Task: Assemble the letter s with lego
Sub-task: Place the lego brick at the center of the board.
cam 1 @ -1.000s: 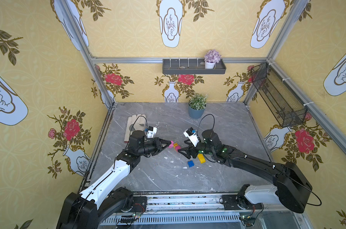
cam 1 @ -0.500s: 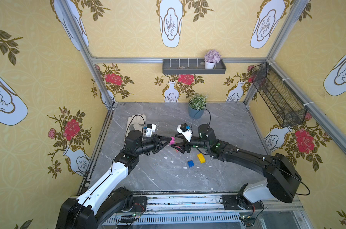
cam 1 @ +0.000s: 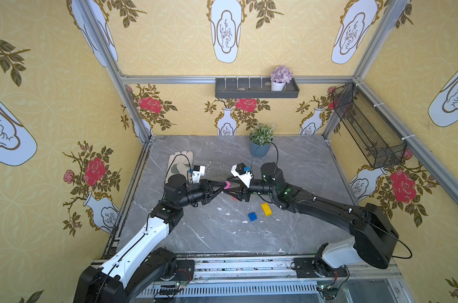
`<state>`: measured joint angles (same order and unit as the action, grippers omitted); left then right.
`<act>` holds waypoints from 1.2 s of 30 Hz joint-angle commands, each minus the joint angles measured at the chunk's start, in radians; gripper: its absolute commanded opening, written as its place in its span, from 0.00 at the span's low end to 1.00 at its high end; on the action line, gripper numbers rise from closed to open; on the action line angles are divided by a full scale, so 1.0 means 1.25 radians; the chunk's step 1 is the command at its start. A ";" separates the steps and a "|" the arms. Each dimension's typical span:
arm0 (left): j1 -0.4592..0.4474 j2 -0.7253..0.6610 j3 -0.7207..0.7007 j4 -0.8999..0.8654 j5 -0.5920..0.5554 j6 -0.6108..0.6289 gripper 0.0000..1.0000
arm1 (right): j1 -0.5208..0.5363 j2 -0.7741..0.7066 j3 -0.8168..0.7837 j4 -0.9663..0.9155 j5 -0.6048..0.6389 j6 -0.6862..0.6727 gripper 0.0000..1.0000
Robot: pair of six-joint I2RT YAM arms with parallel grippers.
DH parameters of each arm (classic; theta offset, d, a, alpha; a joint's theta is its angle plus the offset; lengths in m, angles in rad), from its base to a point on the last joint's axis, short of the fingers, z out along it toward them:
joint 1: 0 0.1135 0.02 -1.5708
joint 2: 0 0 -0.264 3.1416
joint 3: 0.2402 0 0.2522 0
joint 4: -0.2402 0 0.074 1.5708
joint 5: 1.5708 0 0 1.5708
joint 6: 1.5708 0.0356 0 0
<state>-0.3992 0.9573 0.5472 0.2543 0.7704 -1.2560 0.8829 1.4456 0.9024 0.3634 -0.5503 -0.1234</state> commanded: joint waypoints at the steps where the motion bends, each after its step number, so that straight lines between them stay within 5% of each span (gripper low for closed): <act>1: 0.000 -0.006 -0.008 0.019 0.019 -0.004 0.00 | 0.001 0.002 0.009 0.015 0.013 -0.001 0.42; 3: 0.000 -0.009 -0.009 0.017 0.021 -0.004 0.04 | 0.005 0.000 0.009 0.016 0.024 -0.002 0.33; 6: 0.000 -0.015 -0.011 0.010 0.020 -0.004 0.24 | 0.008 -0.007 0.009 0.007 0.044 -0.005 0.25; 10: 0.003 -0.015 -0.001 -0.011 0.022 0.012 0.74 | 0.009 -0.036 0.007 -0.041 0.073 -0.005 0.23; 14: 0.026 -0.024 0.040 -0.132 -0.005 0.104 0.99 | 0.004 -0.096 0.015 -0.168 0.126 0.036 0.23; 21: 0.047 -0.004 0.210 -0.586 -0.287 0.449 0.99 | -0.010 -0.134 0.171 -0.692 0.252 0.315 0.24; 28: 0.047 0.019 0.177 -0.592 -0.313 0.521 0.99 | -0.008 0.042 0.320 -1.097 0.214 0.569 0.25; 36: 0.046 0.027 0.160 -0.595 -0.318 0.553 0.99 | -0.003 0.237 0.453 -1.238 0.189 0.605 0.24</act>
<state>-0.3412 0.9882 0.7547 -0.4808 0.3889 -0.6075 0.8764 1.6897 1.4345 -1.0714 -0.3058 0.6022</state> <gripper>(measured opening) 0.991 0.319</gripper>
